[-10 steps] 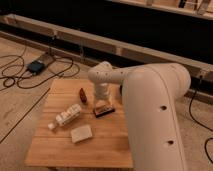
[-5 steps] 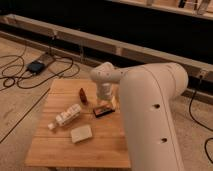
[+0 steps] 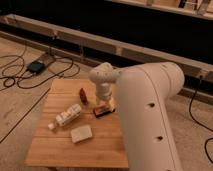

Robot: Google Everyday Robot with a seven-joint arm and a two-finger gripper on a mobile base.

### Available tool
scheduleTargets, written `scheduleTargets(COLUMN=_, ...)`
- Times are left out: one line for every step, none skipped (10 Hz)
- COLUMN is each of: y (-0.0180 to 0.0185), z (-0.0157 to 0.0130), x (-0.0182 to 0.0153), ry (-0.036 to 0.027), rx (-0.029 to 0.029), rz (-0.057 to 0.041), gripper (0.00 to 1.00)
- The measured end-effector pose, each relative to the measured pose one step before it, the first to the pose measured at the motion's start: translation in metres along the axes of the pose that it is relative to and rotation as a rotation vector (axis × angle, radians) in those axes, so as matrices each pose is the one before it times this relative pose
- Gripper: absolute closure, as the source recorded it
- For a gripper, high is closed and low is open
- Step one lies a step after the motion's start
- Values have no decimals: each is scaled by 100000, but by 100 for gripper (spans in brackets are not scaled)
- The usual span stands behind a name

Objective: Place the eraser in the ceramic cup

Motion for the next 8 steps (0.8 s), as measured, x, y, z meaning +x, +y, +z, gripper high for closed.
scheduleTargets(y=61, z=123, x=57, ry=954, rx=-1490, rz=3736, gripper=35)
scheduleTargets(y=-34, z=-22, x=-41, ry=-6, rx=-62, rz=472, gripper=35)
scheduleTargets(y=103, z=7, x=80, ry=16, rx=0, rz=-93, gripper=35)
scheduleTargets(y=93, z=1, x=82, ry=39, rx=-25, rz=-153, gripper=35)
scheduleTargets(y=-14, z=16, x=-10, ry=-9, rx=37, rz=-5, gripper=35)
scheduleTargets(y=-19, z=0, x=-17, ry=-6, rx=3, rz=35, gripper=35)
scheduleTargets(y=24, z=-12, x=8, ry=-5, rx=-26, rz=-20, gripper=35)
scheduleTargets(y=-16, z=10, x=-1, ry=11, rx=27, rz=9, gripper=35)
